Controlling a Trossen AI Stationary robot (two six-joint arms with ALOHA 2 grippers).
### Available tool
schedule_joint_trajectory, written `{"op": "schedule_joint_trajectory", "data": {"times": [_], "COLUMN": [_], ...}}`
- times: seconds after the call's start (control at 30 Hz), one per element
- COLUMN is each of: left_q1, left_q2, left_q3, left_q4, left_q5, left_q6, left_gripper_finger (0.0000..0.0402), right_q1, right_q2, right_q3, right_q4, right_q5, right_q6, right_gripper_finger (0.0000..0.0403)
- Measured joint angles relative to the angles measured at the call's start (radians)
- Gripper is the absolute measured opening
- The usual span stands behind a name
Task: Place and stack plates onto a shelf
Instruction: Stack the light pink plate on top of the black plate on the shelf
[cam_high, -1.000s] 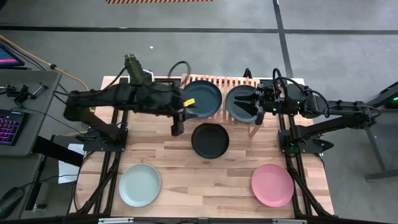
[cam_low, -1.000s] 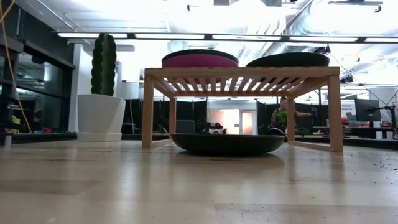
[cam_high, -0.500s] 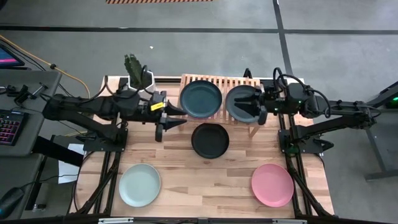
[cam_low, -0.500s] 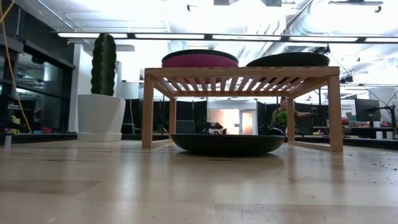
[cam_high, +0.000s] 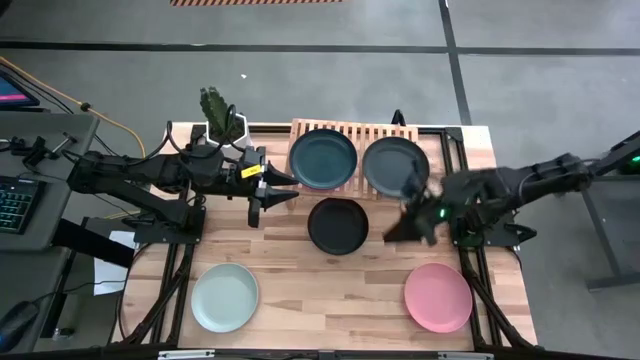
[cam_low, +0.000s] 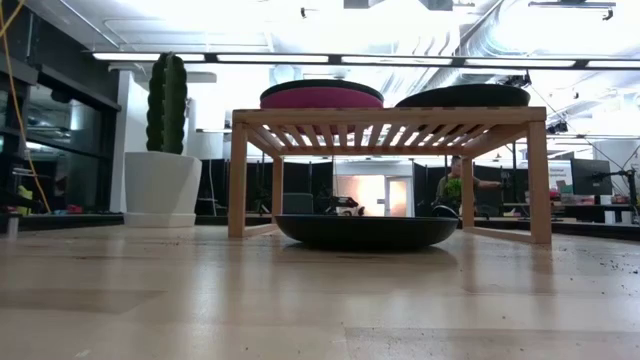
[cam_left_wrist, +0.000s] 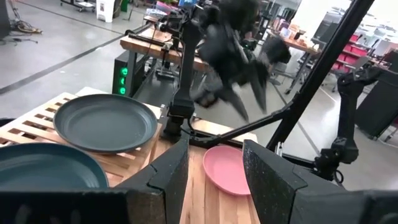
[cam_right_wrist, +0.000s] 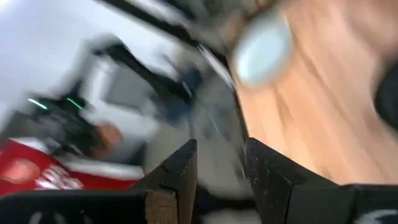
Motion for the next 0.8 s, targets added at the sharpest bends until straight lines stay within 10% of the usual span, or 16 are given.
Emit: {"op": "schedule_joint_trajectory", "data": {"times": [0.3, 0.8], "left_q1": [0.000, 0.001], "left_q2": [0.000, 0.000], "left_q3": [0.000, 0.000], "left_q4": [-0.004, -0.039], "left_q5": [-0.011, -0.023], "left_q6": [-0.010, -0.018], "left_gripper_finger": [0.0140, 0.0140], "right_q1": [0.285, 0.443], "right_q2": [0.201, 0.621], "right_q3": [0.000, 0.000], "right_q4": [-0.374, -0.380], "right_q5": [0.120, 0.014], "right_q6": [0.222, 0.690], "right_gripper_finger": [0.0119, 0.0119]}}
